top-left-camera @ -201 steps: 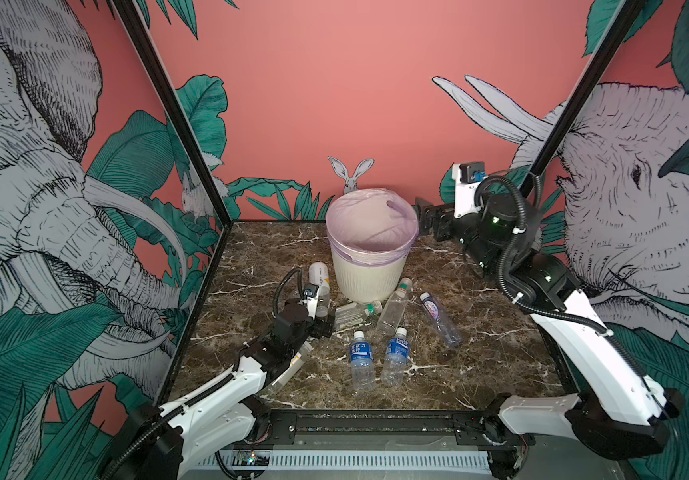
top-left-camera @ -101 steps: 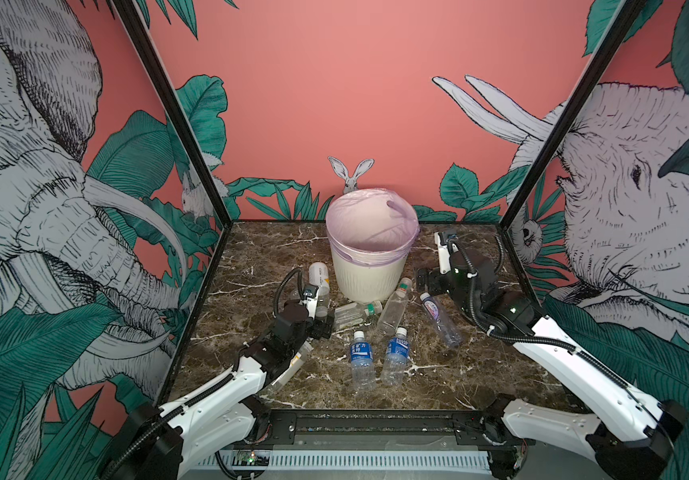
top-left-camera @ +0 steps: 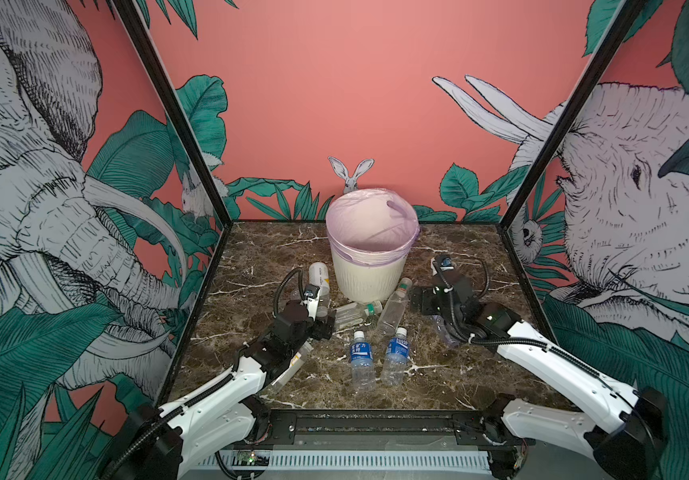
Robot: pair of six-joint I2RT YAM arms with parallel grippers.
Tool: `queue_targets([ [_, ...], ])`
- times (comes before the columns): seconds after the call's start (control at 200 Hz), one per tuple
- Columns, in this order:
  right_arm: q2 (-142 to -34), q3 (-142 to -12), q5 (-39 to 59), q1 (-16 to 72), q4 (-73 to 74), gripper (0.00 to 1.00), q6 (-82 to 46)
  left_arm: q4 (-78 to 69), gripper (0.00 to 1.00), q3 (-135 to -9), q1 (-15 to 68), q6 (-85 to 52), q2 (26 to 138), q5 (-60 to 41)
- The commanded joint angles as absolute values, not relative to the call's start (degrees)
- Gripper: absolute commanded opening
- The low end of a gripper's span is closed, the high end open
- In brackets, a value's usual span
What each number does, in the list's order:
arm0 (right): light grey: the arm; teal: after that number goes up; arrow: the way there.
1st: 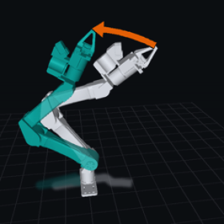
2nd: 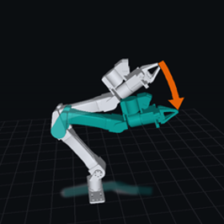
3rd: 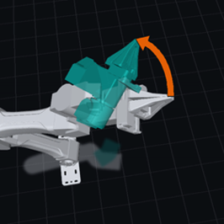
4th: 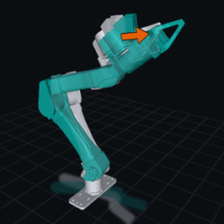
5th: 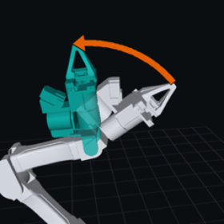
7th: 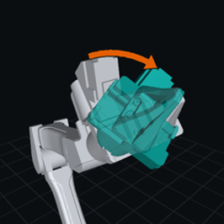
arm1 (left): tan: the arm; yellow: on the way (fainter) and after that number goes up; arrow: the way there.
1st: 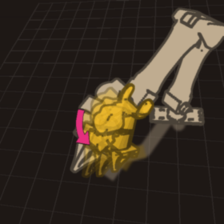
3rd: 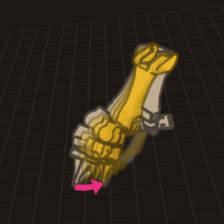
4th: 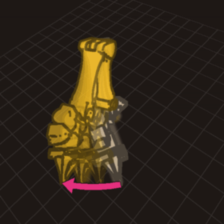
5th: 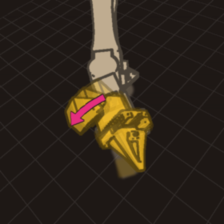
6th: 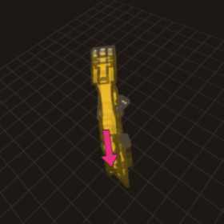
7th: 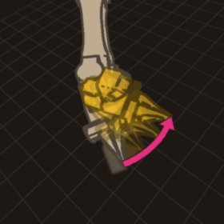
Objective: Throw the plastic bottles in the bin
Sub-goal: 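Lower the right gripper back toward the green-capped bottle beside the bin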
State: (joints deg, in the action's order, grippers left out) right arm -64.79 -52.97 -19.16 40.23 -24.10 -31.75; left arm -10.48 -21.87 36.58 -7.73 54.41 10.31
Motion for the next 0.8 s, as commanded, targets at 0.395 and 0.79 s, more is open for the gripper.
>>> queue_targets([
  [0.395, -73.92, -49.83, -15.85, 40.58, -14.92, 0.97, -42.38, -10.81, 0.97, -23.70, 36.30, -8.96, 55.20, 9.94],
  [0.79, -82.82, -50.89, -12.29, 40.52, -9.57, 0.97, -45.31, -10.56, 0.97, -23.91, 36.31, -9.05, 55.33, 9.94],
])
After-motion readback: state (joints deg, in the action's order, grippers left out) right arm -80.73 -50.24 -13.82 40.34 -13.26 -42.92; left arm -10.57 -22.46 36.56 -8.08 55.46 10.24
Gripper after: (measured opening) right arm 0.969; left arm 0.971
